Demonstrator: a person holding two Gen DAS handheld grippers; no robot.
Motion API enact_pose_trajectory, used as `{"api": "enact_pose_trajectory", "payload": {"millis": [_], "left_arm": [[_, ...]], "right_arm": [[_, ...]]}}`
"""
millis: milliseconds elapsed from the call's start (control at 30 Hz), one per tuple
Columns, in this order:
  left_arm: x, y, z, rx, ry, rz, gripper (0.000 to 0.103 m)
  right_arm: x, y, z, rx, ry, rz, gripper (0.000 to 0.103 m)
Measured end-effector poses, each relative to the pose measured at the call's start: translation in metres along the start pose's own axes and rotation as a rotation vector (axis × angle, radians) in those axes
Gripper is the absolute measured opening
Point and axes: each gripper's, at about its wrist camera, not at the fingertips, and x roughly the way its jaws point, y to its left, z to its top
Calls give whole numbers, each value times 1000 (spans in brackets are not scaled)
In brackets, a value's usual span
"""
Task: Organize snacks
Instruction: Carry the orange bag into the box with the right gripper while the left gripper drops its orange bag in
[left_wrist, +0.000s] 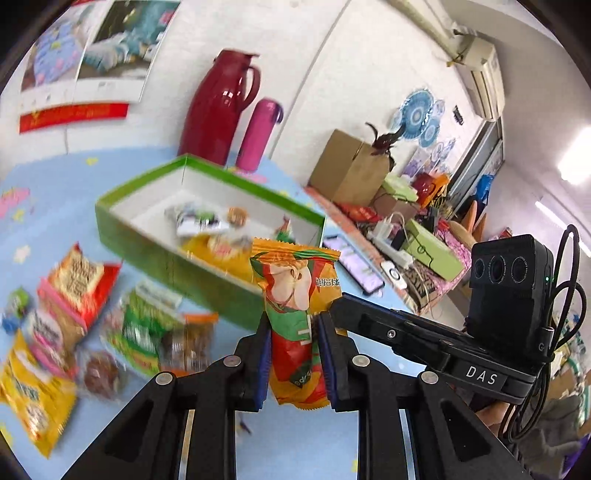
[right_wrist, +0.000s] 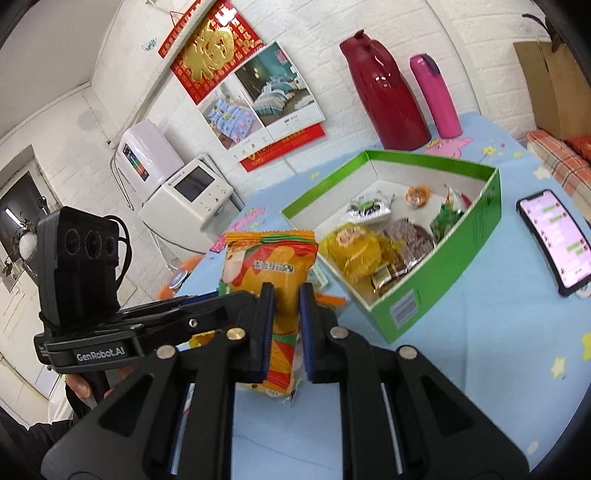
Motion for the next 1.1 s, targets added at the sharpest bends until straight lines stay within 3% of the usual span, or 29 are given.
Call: {"api": "enact_pose_trajectory", "payload": {"millis": [200,567,600,633,667,700,733,933,1100], "left_arm": [[21,-3,47,43,-32,-12,23],[100,13,75,75,64,24,25],[105,15,75,72,73,46,28],[110,19,75,66,87,69,46],[112,22,74,58,92,91,71],[112,27,72,44,74,129,78],[108,32,70,33,47,155,85],[93,52,65,-14,21,211,85],[66,48,62,-22,-2,221,85]], "right_arm": [[2,-9,39,10,-61,-59,15],[37,-76,57,111,-27,-118,17],[39,-80,57,110,-28,-129,18],[42,-84,56,109,-31,-147,21],[43,-87,55,109,-33,-160,38],[43,-90,54,112,-44,-191,51],[42,-93,52,112,-56,-205,57],[36,-98,48,136,-71,-213,61],[23,-71,47,97,-85,-208,66]]}}
